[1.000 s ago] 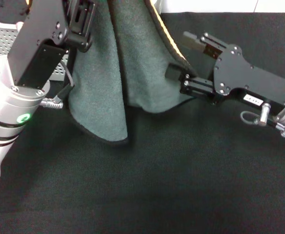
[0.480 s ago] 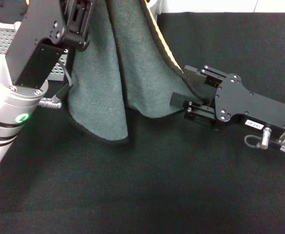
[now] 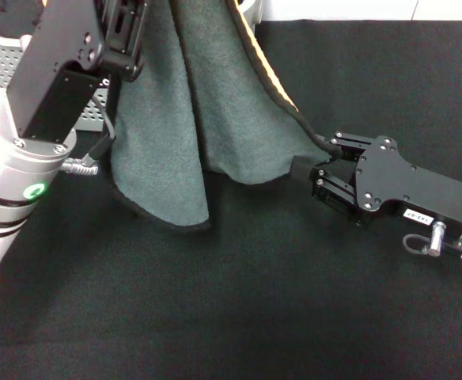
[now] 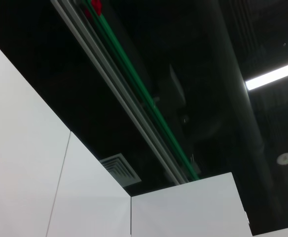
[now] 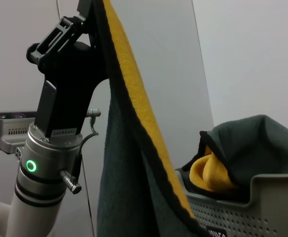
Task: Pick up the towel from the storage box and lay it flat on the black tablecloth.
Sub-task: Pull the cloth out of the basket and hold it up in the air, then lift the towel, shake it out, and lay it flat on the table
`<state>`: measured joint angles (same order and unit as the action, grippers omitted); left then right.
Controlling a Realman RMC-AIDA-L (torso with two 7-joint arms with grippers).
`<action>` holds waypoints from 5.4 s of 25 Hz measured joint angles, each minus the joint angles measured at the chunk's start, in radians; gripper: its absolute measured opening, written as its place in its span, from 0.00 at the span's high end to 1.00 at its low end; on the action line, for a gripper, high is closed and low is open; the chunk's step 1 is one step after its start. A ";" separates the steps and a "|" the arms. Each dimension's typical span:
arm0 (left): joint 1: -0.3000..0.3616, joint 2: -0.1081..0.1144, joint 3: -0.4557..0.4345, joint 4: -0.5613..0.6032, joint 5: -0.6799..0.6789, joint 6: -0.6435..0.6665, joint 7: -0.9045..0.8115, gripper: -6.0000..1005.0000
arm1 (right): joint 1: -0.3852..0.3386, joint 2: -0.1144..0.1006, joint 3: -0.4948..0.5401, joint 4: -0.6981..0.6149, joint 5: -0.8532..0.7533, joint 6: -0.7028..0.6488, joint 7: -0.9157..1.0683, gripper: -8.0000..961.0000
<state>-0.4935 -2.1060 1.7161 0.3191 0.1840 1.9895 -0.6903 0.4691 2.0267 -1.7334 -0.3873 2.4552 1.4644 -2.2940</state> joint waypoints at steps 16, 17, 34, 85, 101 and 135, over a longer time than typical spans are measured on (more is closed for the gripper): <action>0.010 0.002 -0.001 0.000 -0.011 0.000 0.004 0.98 | -0.016 0.001 0.002 0.001 0.000 0.025 -0.001 0.64; 0.011 0.002 -0.001 0.000 -0.011 0.000 0.004 0.98 | -0.018 0.001 0.003 0.001 0.001 0.025 -0.001 0.64; 0.028 0.001 0.006 -0.009 -0.022 0.000 -0.007 0.98 | -0.040 0.001 0.009 -0.004 0.014 0.047 -0.047 0.96; 0.735 0.092 0.087 0.377 0.333 0.056 -0.216 0.98 | -0.626 -0.024 0.217 -1.110 -0.508 0.334 0.611 0.95; 0.254 0.013 0.086 -0.286 0.162 0.035 -0.105 0.98 | -0.340 -0.015 0.287 -0.394 -0.485 0.283 0.353 0.93; 0.102 -0.002 0.086 -0.182 -0.048 -0.589 0.128 0.98 | 0.025 -0.003 0.212 -0.075 -0.354 -0.351 0.215 0.91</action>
<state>-0.3918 -2.1076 1.8021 0.1369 0.1364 1.4008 -0.5626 0.4943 2.0239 -1.5217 -0.4625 2.1011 1.1138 -2.0785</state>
